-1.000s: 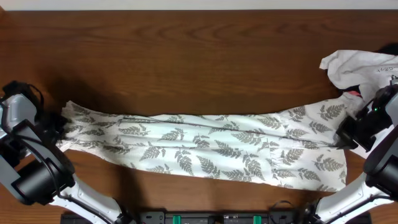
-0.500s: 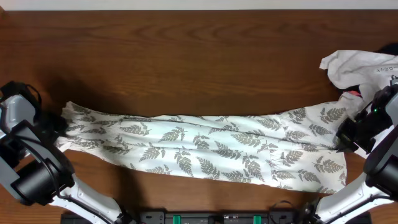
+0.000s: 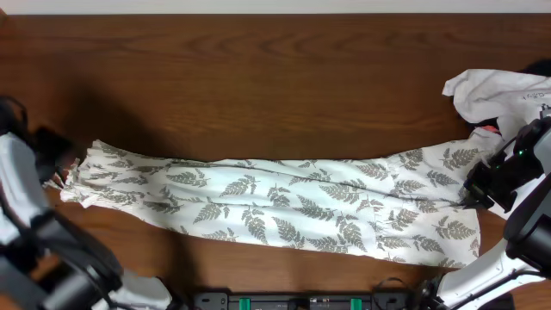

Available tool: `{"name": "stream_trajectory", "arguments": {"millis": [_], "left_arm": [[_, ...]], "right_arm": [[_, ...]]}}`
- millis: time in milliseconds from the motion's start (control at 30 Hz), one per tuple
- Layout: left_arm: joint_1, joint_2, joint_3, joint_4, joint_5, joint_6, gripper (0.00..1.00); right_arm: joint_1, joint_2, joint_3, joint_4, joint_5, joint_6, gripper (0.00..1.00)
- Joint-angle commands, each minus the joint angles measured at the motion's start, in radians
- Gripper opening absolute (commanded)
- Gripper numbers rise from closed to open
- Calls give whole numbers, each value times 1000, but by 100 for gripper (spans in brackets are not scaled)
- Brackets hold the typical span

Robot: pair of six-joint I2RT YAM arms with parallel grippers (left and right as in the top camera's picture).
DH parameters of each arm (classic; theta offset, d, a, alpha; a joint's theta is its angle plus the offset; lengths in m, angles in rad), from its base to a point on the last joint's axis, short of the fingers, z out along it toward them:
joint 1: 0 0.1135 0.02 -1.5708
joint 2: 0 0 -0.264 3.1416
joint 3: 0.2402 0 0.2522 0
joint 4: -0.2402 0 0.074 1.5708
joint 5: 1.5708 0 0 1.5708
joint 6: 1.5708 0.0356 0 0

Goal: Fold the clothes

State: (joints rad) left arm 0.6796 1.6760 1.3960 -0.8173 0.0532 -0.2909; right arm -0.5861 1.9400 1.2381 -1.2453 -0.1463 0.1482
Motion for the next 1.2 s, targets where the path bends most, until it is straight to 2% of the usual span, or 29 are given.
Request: {"name": "stream_trajectory", "arguments": {"millis": [0, 100, 233, 400, 500, 733, 1000, 1167], "left_arm": [[-5, -97, 20, -4, 109, 10, 65], [-43, -156, 20, -3, 246, 60, 65], [-134, -186, 20, -30, 336, 115, 62], [-298, -180, 14, -89, 340, 209, 43], [-396, -179, -6, -101, 338, 239, 35], [-561, -172, -134, -92, 320, 238, 35], [-652, -138, -343, 12, 320, 238, 35], [-682, -108, -397, 55, 320, 238, 42]], "right_arm": [[-16, -10, 14, -2, -42, -15, 7], [-15, -24, 39, -14, -95, -17, 9], [-15, -64, 78, -50, -112, -27, 13], [-14, -145, 101, -52, -113, -26, 15], [-5, -192, 105, -48, -114, -34, 14], [72, -208, 89, -24, -113, -76, 13], [167, -186, 22, 40, -111, -74, 14], [167, -186, -65, 93, -104, -55, 19]]}}
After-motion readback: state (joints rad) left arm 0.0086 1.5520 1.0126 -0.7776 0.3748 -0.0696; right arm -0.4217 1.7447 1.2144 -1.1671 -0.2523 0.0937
